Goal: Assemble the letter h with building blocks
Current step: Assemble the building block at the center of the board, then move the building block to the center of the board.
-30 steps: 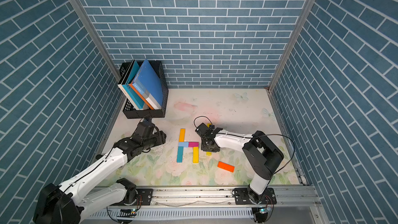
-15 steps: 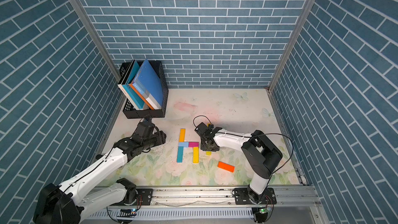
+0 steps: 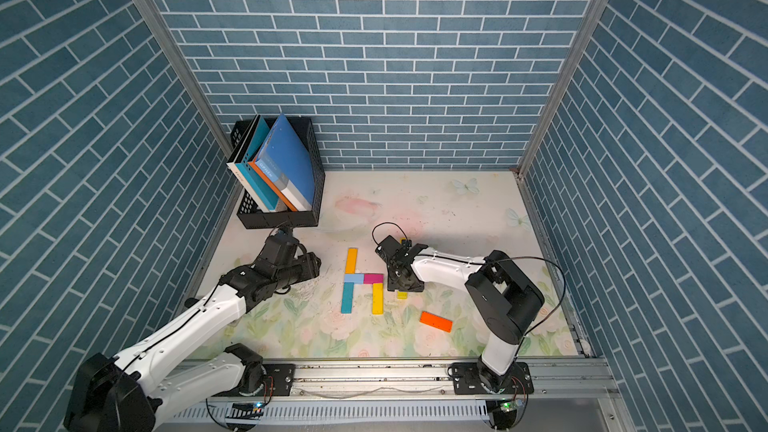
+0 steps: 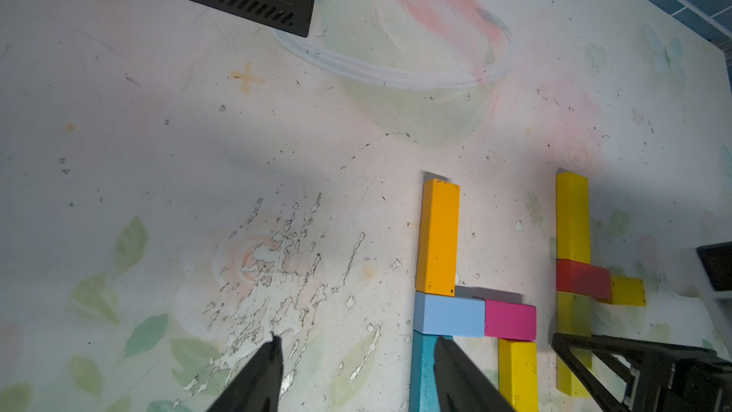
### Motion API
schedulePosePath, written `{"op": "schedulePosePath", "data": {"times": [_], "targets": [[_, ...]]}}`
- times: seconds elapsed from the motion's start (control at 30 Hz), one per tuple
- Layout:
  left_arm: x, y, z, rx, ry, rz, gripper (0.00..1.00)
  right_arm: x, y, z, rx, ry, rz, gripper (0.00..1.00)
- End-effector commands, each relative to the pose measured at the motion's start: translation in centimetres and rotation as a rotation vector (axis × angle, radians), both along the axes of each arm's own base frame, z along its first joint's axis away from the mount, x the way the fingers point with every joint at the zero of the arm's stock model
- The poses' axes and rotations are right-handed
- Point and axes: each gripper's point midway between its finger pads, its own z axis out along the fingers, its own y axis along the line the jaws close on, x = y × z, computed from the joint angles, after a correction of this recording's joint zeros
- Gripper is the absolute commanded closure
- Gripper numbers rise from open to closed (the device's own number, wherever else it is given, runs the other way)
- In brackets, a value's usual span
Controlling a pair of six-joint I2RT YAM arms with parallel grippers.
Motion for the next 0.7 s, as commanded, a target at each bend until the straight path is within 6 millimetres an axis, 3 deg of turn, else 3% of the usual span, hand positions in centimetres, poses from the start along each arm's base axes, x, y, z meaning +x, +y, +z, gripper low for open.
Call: {"op": "schedulePosePath", "data": {"times": [0.0,0.17,0.37,0.5,0.67], "targets": [[-0.2,0.5,-0.3,0.018,0.009,0.003,0.34,0.4,-0.7,3.5,-0.016,-0.072,0.008,0.35],[-0.2,0.6,0.4,0.015,-0.007,0.007,0.33,-1.7,-3.6,6.1,0.018,-0.127,0.031,0.21],[0.2,-0.5,1.9,-0.046,-0.019,-0.016,0.33,-4.9,-6.7,2.8,0.168,-0.032,0.041,0.14],[0.6,-1.0,3.6,-0.074,-0.043,-0.021,0.33,-6.1,-6.4,1.3,0.256,0.021,0.052,0.14],[0.8,-1.1,4.2,-0.077,-0.048,-0.02,0.33,-8.1,-6.8,-0.3,0.259,0.083,0.052,0.17]]}}
